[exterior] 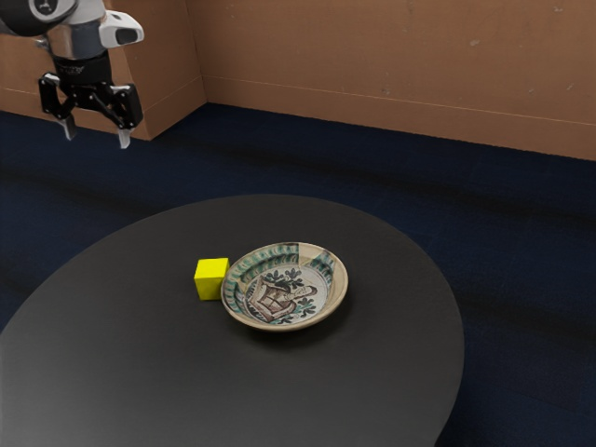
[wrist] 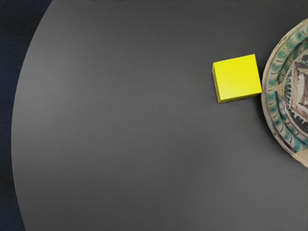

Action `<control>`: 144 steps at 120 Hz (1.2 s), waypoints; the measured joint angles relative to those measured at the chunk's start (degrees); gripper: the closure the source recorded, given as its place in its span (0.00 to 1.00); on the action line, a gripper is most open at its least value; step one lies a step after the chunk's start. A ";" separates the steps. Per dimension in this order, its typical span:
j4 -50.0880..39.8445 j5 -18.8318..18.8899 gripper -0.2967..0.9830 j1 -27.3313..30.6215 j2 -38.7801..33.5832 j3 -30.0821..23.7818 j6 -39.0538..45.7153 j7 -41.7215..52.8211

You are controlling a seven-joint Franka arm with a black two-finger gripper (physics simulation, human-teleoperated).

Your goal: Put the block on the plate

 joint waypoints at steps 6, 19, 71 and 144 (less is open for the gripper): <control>-0.04 0.01 0.23 -0.14 0.01 -0.09 0.09 -0.52; -0.47 0.03 0.23 -0.18 -0.02 -0.13 0.24 -1.51; -17.60 -4.73 0.23 0.72 1.95 -0.83 11.98 8.56; -16.84 -7.97 0.23 3.03 19.29 -1.02 27.36 52.40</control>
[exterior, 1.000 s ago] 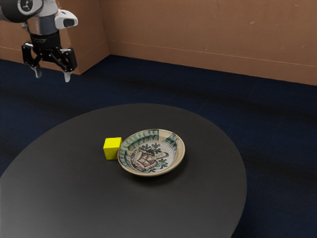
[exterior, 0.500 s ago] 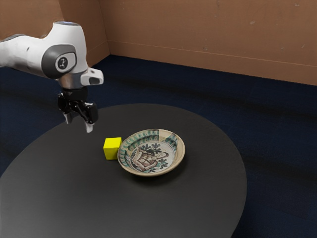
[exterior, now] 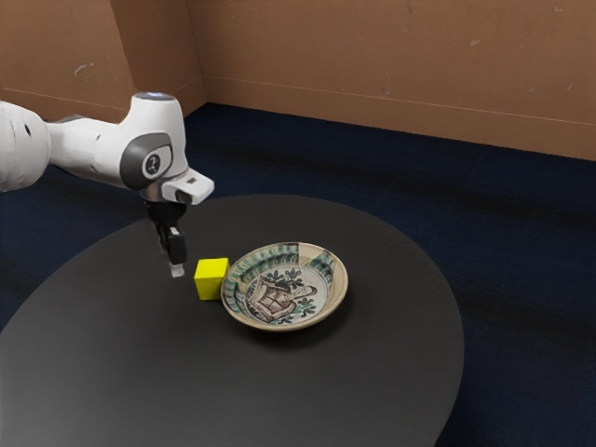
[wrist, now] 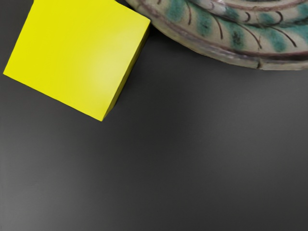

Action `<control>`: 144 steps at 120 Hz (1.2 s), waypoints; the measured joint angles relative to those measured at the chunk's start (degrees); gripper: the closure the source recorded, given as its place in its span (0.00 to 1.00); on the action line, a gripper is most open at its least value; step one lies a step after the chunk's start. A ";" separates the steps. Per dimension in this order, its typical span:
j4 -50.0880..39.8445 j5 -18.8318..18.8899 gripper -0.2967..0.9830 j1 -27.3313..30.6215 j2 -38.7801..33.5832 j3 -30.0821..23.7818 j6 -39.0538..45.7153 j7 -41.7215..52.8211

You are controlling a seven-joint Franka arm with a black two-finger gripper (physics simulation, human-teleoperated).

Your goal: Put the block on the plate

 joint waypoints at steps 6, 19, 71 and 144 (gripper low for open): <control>0.92 -0.14 0.23 -0.05 1.80 -0.03 0.59 2.63; 3.34 -0.29 0.23 -0.05 5.08 -0.06 1.43 7.74; 9.18 -2.44 0.23 -0.05 11.56 -1.31 2.40 22.40; 15.24 -5.34 0.23 0.48 17.96 -0.88 2.62 31.54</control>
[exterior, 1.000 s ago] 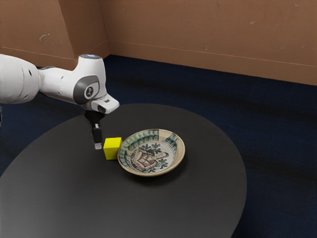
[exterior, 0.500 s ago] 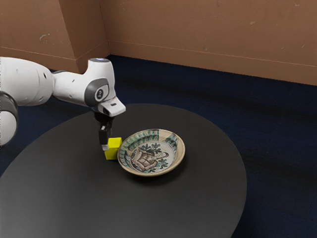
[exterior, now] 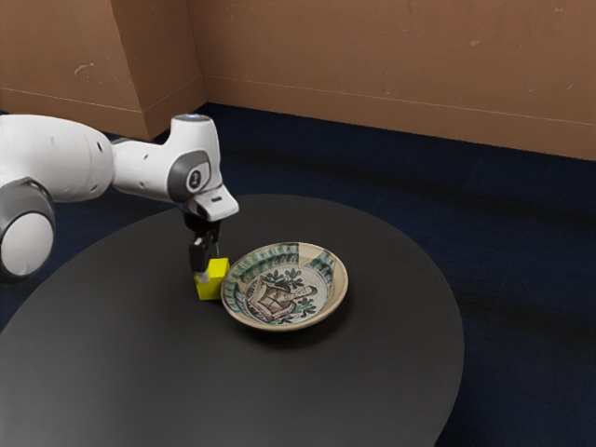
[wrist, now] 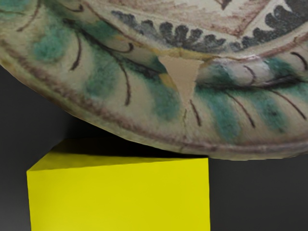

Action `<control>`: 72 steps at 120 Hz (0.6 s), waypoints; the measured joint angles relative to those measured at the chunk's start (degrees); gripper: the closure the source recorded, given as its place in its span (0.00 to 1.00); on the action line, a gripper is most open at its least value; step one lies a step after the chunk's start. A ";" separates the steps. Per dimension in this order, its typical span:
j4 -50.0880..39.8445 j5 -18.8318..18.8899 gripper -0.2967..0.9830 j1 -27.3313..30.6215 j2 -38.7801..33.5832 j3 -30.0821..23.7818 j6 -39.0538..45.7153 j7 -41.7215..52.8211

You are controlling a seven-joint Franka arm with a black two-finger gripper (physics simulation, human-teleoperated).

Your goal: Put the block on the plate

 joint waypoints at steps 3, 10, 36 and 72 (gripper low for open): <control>0.07 -0.50 0.23 0.00 0.19 0.03 0.02 0.17; 0.28 -1.37 0.23 0.00 0.58 0.08 0.06 0.55; 0.81 -2.69 0.23 0.17 1.96 1.10 0.34 1.56; 2.88 -3.51 0.23 0.13 4.27 1.33 1.02 2.37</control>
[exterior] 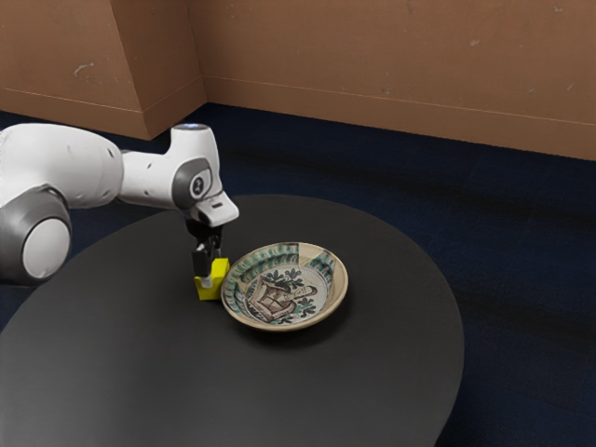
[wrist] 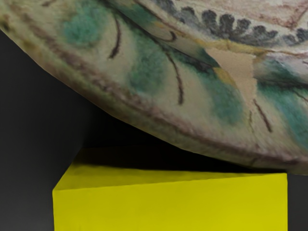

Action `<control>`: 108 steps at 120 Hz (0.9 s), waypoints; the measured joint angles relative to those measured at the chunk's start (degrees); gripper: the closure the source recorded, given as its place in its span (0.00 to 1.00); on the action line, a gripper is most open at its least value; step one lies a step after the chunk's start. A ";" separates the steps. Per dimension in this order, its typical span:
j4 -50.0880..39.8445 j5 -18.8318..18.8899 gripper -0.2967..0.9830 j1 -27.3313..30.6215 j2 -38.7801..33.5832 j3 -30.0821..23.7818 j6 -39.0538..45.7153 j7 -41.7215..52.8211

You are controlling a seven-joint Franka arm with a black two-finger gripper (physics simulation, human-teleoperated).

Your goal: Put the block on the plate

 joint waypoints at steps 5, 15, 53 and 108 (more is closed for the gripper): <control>0.10 -0.08 0.23 -0.02 0.27 -0.01 0.16 0.08; 0.19 -0.46 0.23 -0.04 0.60 -0.01 0.60 0.21; 0.12 -1.40 0.31 -0.10 1.14 -0.02 1.59 0.20; -3.88 -1.40 0.46 -0.51 -5.80 1.15 2.83 -0.92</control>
